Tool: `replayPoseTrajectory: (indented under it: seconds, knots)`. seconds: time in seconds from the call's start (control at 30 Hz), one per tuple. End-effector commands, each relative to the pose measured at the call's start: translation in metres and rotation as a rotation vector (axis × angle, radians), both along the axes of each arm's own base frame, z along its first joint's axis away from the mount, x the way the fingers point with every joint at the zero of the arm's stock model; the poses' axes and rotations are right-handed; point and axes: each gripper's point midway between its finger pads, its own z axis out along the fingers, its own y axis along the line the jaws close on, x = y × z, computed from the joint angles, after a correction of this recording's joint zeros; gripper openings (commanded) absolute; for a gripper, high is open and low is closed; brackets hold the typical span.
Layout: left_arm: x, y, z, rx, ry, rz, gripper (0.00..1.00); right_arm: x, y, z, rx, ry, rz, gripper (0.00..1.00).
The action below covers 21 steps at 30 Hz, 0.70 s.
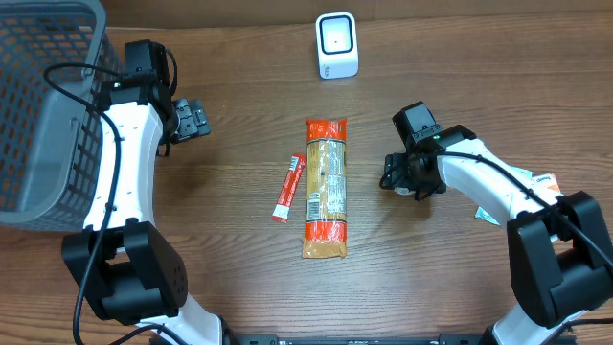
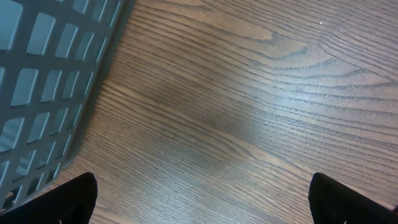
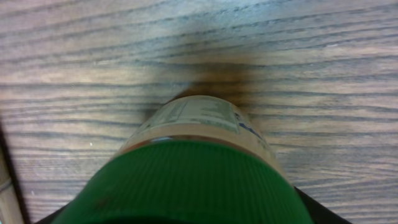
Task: Scan the item barcode
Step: 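Close the right gripper on the jar and lift it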
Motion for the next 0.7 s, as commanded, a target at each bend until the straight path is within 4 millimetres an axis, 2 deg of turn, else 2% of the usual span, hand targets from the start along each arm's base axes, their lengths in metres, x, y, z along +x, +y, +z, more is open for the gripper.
replayPoseTrajectory:
  seconds: [0.0,0.4,0.5,0.67]
  knots:
    - [0.004,-0.003,0.009,0.002,-0.023,-0.018,1.0,0.002,0.001,0.006,0.003,-0.025,-0.002,0.69]
    - [0.004,-0.003,0.009,0.002,-0.023,-0.019,1.0,0.003,0.001,0.008,0.005,-0.028,-0.001,0.68]
    - [0.005,-0.005,0.009,0.002,-0.023,-0.023,1.0,0.006,0.002,0.011,0.007,-0.034,-0.001,0.54]
    - [0.005,-0.004,0.009,0.002,-0.023,-0.022,1.0,0.012,0.005,0.022,0.012,-0.045,-0.001,0.43]
